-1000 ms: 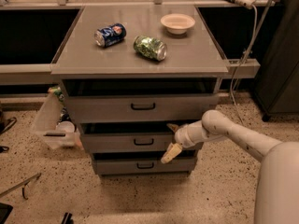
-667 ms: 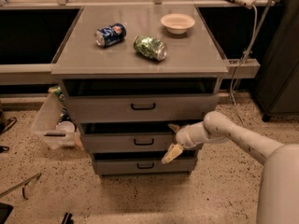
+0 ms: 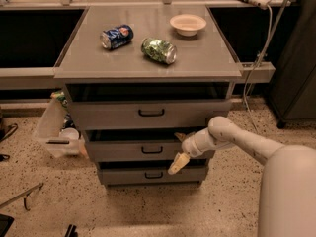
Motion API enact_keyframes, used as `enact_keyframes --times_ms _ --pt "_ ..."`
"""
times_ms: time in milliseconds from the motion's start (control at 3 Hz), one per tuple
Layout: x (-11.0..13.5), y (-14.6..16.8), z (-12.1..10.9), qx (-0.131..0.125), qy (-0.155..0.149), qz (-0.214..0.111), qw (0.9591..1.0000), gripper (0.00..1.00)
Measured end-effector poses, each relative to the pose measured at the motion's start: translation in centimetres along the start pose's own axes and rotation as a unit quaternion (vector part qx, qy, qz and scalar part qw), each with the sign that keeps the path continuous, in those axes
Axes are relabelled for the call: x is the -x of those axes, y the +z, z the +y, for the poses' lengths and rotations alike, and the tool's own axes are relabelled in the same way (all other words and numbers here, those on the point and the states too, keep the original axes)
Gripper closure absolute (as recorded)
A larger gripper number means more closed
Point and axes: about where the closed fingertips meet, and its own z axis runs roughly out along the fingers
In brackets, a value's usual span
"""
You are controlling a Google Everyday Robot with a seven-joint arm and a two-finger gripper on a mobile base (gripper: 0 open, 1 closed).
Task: Open middle drawer
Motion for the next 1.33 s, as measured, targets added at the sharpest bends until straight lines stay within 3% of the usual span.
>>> enact_keyframes --times_ms 333,667,1000,1333 --pt "-0.2 1.4 0.0 0.029 0.000 0.040 0.9988 0.00" --pt "-0.3 2.1 -0.1 0.042 0.004 0.058 0.9974 0.00" --pt "0.0 2.1 0.8 0.054 0.006 0.060 0.9967 0.00" --pt "0.6 1.5 3.4 0.082 0.014 0.035 0.9959 0.00"
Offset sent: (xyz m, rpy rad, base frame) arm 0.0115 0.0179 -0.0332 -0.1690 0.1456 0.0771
